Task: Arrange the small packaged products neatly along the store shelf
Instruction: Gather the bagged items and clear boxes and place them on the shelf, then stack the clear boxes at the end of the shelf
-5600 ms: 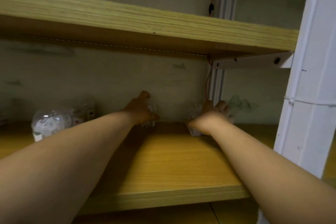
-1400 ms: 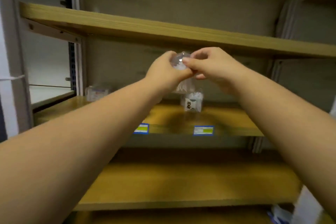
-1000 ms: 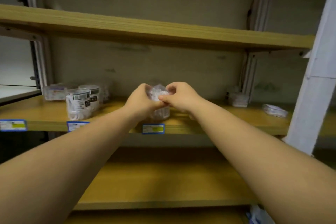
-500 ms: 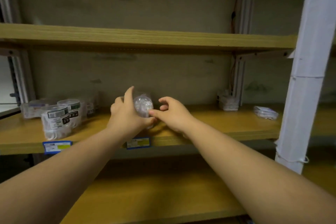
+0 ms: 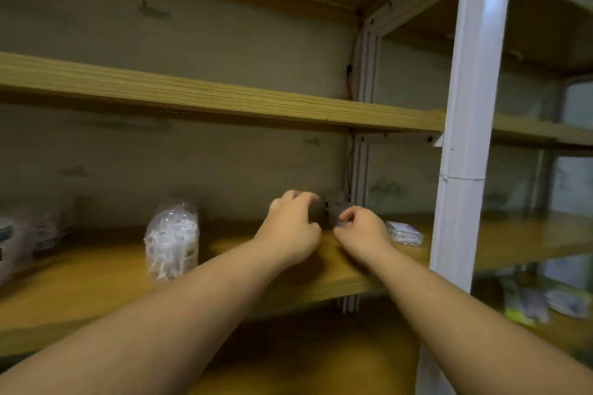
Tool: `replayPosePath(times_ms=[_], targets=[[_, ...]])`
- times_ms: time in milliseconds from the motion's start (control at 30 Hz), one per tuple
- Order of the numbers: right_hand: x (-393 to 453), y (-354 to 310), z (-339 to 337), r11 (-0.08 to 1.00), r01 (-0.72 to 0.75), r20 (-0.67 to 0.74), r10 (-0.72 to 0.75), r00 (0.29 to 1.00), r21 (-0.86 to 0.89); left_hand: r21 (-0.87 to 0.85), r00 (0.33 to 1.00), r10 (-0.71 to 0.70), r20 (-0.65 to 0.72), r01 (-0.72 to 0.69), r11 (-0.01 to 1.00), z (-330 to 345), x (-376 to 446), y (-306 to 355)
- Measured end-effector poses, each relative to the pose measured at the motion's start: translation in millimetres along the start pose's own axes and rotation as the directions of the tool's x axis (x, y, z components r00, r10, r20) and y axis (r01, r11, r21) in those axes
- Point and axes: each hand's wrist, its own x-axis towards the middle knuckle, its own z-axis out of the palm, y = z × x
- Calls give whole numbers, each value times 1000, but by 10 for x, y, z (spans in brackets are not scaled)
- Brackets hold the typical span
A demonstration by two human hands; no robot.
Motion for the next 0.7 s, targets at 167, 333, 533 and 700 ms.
replayPosePath(times_ms=[167, 333, 533, 700], targets=[[555, 300, -118, 974, -163, -4, 165, 986, -156, -47, 953, -270, 134, 278, 959, 415, 661, 115], [1066, 446, 79, 971, -122, 96, 144, 985, -206, -213, 946, -314, 83, 324, 922, 869, 1275, 74], [1361, 536, 264, 968, 93, 257, -30, 966, -235, -363, 901, -413, 130, 431, 826, 1196, 1876, -14], [1450, 526, 435, 987, 85, 232, -51, 971, -140, -441, 860, -482, 168, 503, 743, 1266, 1962, -56]])
